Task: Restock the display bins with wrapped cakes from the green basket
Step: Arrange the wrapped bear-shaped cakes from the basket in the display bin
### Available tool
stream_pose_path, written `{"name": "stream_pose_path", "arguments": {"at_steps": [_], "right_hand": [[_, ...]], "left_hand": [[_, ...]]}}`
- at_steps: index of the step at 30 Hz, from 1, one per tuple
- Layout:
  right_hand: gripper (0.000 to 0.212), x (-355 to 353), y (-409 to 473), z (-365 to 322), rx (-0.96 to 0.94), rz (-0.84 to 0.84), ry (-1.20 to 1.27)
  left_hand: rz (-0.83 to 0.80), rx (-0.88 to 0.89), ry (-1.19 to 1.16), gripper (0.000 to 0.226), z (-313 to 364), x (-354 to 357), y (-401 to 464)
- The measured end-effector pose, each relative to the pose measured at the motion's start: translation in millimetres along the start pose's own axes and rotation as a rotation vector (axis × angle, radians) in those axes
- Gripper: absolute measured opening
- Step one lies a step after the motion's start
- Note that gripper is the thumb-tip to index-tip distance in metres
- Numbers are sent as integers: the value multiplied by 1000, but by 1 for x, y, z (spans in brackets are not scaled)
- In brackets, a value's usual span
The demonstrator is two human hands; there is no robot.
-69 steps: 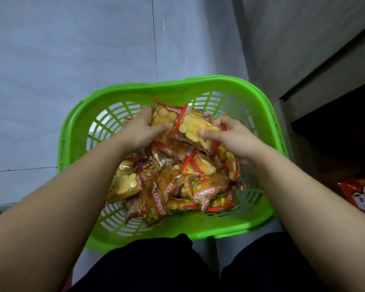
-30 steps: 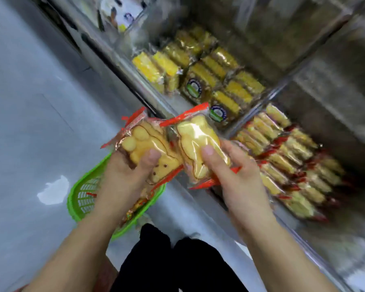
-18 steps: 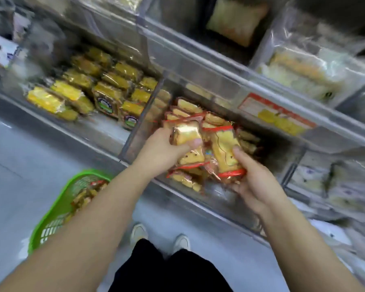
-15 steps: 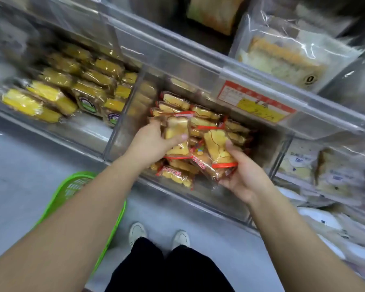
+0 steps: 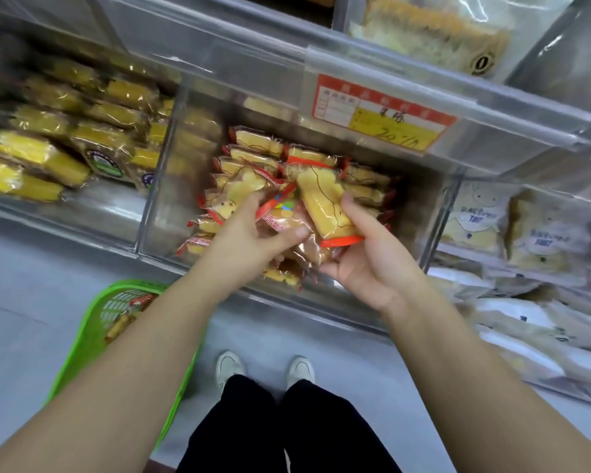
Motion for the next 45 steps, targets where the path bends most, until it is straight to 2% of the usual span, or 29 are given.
{"name": "stream_pose_path", "arguments": {"at_steps": [2, 4, 6, 8, 9, 11, 15, 18, 21, 23, 25, 29, 31, 33, 36, 39, 40, 42, 43, 45], "right_hand": [[53, -1, -2, -8, -24, 19, -88], [47, -9, -7, -27, -94, 124, -283], [34, -14, -18, -54, -216, 307, -650], [35, -9, -30, -77, -325, 420, -1177], [38, -4, -32, -82, -323, 397, -1403], [46, 2, -34, -82, -213, 301, -1688], [51, 5, -28, -71, -36, 231, -1998], [37, 12, -7, -37, -86, 141, -2166], [38, 5, 10, -10, -189, 146, -2139], [46, -3, 11, -7, -230, 215, -2005], [45, -12, 7, -8, -246, 309, -1942], [30, -1, 3, 1, -358, 302, -2263], [30, 6, 8, 8, -384, 242, -2411], [33, 5, 15, 10, -335, 242, -2426], [47, -3, 20, 7, -280, 316, -2214], [64, -10, 18, 3, -188, 285, -1963], [58, -9, 14, -4, -244, 310, -1906], [31, -3, 0, -26, -444, 402, -1779], [22, -6, -8, -34, -464, 429, -1627], [36, -16, -13, -30, -235, 342, -1089]], "left_hand": [[46, -31, -83, 58, -9, -11, 5], [109, -39, -155, 54, -15, -26, 10], [164, -49, -235, 50, -21, -38, 13], [186, -35, -270, 47, -21, -43, 14], [186, -25, -273, 47, -21, -44, 15], [182, -23, -295, 51, -21, -44, 14], [187, 5, -312, 53, -21, -46, 11], [233, 23, -330, 54, -19, -48, 9], [225, 81, -320, 46, -14, -47, 6], [193, 127, -302, 43, -10, -45, 3], [172, 161, -294, 40, -8, -44, 2], [144, 214, -299, 36, -1, -42, 1], [125, 234, -311, 37, 3, -40, -2], [97, 244, -308, 39, 5, -38, -4], [97, 213, -283, 44, 2, -38, -5], [142, 183, -251, 38, 0, -40, -5], [148, 181, -239, 35, 1, -39, -6], [126, 202, -248, 34, 7, -35, -7], [98, 230, -265, 36, 13, -31, -9], [18, 344, -235, 38, 30, -20, -16]]}}
Point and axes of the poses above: each hand's wrist, its own y-axis towards the middle knuckle, its own x-axis out of the palm, z = x × y, the point moved 7 cm from there along y, towards the middle knuckle, and after that the axes turned 8 degrees about -y, right-handed, at the moved point
